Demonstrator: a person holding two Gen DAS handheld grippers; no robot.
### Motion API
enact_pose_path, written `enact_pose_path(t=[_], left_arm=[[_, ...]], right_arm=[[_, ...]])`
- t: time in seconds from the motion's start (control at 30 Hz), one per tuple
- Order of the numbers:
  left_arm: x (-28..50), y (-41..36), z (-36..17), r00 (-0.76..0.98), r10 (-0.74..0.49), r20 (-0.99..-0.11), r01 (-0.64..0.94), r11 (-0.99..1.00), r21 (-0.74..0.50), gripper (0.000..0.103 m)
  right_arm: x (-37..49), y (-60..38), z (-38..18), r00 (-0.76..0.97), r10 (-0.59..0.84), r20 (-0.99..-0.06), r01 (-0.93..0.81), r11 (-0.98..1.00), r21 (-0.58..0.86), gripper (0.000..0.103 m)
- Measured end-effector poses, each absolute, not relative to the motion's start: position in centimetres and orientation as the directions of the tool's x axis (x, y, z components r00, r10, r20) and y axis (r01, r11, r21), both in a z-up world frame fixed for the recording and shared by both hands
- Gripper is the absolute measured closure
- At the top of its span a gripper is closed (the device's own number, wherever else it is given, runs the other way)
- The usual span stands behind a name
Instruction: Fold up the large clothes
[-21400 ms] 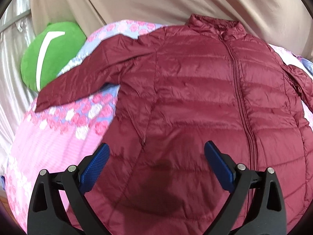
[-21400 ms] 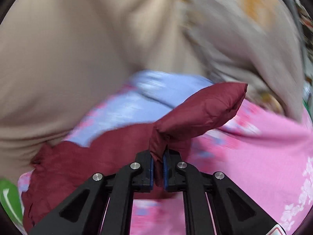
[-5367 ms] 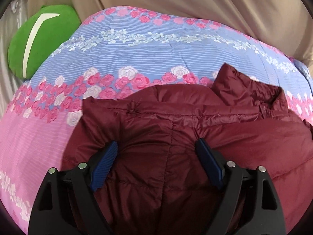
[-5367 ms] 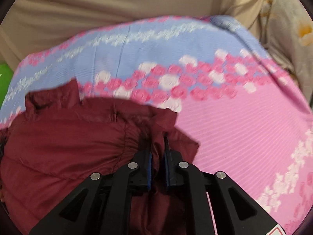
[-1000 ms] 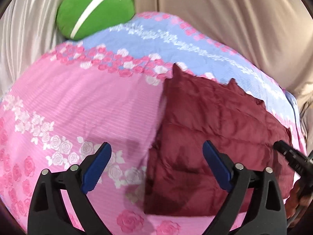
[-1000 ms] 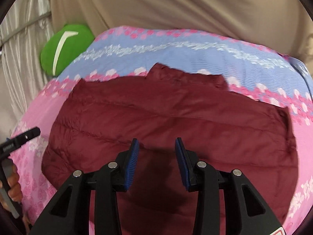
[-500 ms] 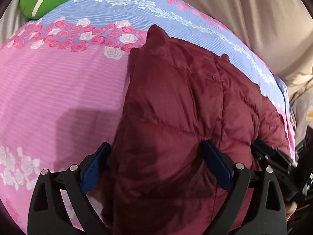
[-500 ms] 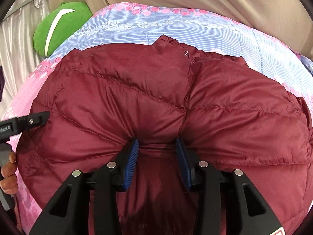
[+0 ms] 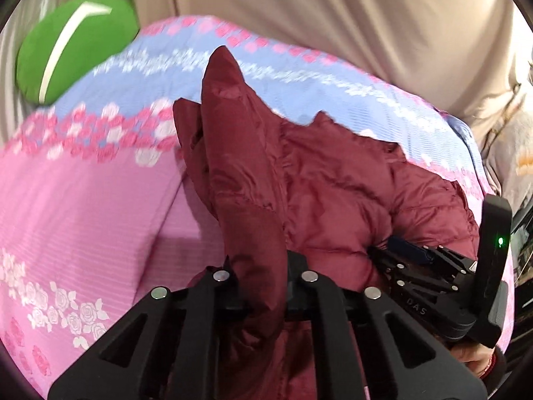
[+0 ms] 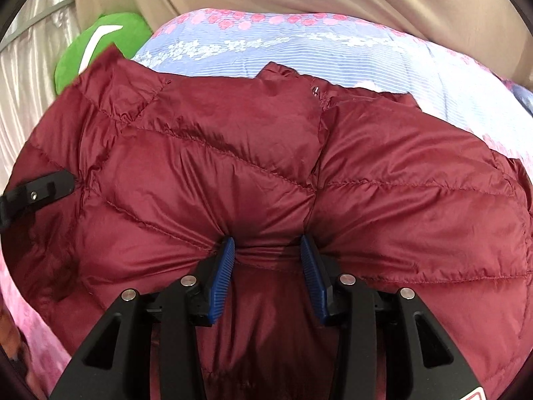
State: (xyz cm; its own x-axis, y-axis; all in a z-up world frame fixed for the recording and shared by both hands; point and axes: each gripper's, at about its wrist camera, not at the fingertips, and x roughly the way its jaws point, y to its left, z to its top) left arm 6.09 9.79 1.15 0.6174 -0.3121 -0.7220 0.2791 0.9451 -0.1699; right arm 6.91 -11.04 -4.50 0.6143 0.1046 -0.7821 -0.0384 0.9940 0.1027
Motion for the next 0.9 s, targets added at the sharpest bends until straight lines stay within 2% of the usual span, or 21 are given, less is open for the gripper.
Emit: enact_pose_path(t=[0.1,0.3,0.43,0.53,0.63,0.9], left_arm=[[5.4,8.5,2.2,0.639,-0.310,-0.704,0.300,0.943,-0.144,0.095],[4.2,6.9,3.8,0.668,-0.312,-0.676,0.317,0.941,-0.122,0.095],[3.7,6.9,4.5,0.678,-0.322,-0.660,0.312,0.940,-0.138,0.095],[3.0,7.1,5.4,0.689,-0.335,-0.643,0.312,0.937,-0.154,0.095],[2.6,6.6,6.2,0.694,-0.353,-0.627,0.331,0.930,-0.158,0.095],[3.2,3.7,6.6,0.701,-0.358,-0.617,0.350,0.926,-0.140,0.095]], right_arm=[[5.5,-12.7,-2.8,0.637,0.160,-0.754,-0.030,0.983,0.183,0.062],[5.2,-15.9,0.0,0.694,0.119,-0.710,0.016,0.983,0.181,0.063],[9.0,-16.5,-0.9,0.648,0.152,-0.746,0.011,0.978,0.208,0.084],[12.6,-15.3,-3.2,0.583,0.171,-0.794,-0.013,0.980,0.201,0.092],[15.0,-13.5,-5.1,0.559,0.178,-0.810,-0.051,0.982,0.181,0.093],[17.9,-9.3,-5.8,0.572,0.140,-0.808,-0.148,0.987,0.067,0.095]])
